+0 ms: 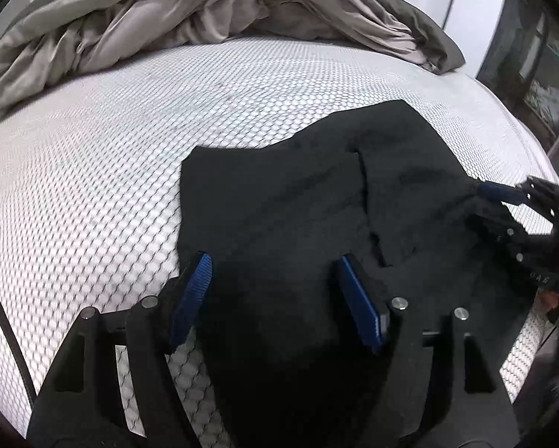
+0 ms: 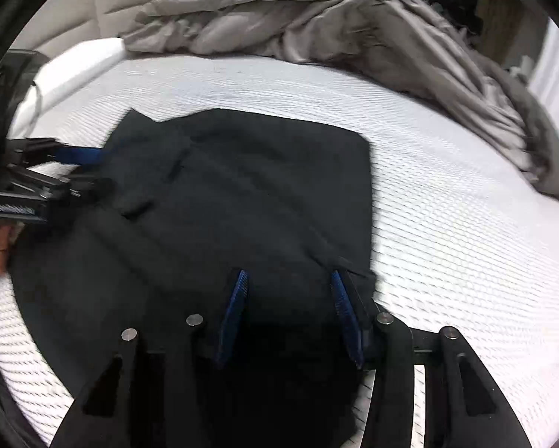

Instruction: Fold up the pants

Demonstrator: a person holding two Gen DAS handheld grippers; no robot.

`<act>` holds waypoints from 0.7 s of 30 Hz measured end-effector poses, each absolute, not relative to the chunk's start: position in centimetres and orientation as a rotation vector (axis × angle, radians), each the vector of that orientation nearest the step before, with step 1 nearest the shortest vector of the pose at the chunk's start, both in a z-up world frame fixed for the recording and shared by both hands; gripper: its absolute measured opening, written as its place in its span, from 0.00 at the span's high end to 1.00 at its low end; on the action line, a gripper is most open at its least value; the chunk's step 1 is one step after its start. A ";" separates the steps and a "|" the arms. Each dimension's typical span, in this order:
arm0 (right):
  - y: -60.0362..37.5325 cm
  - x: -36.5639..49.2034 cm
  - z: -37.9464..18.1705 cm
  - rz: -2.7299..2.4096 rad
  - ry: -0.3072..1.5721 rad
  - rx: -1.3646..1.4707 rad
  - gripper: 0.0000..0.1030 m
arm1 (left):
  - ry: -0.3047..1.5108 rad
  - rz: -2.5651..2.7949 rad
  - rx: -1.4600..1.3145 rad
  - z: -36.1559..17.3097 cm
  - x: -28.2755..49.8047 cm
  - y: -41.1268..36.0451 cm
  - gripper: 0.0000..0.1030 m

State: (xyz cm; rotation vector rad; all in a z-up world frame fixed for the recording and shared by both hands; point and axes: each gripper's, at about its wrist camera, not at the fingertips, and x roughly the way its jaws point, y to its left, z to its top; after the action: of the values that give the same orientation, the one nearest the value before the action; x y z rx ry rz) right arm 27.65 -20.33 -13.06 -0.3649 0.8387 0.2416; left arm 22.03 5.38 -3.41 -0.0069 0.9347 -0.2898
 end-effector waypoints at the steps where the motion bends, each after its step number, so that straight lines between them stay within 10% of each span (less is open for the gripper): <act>1: -20.1 27.3 -13.0 0.236 0.831 -0.375 0.54 | 0.936 -0.276 -0.010 -2.9 21.9 5.5 0.36; 21: -19.0 30.7 -13.1 0.272 0.906 -0.304 0.56 | 0.932 -0.182 -0.058 -2.7 25.0 5.6 0.47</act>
State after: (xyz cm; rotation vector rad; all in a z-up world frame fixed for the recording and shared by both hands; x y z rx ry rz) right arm 30.73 -18.98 -13.08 -0.3043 0.9055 0.2722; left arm 24.96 5.61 -2.65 -0.0580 0.9318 -0.1820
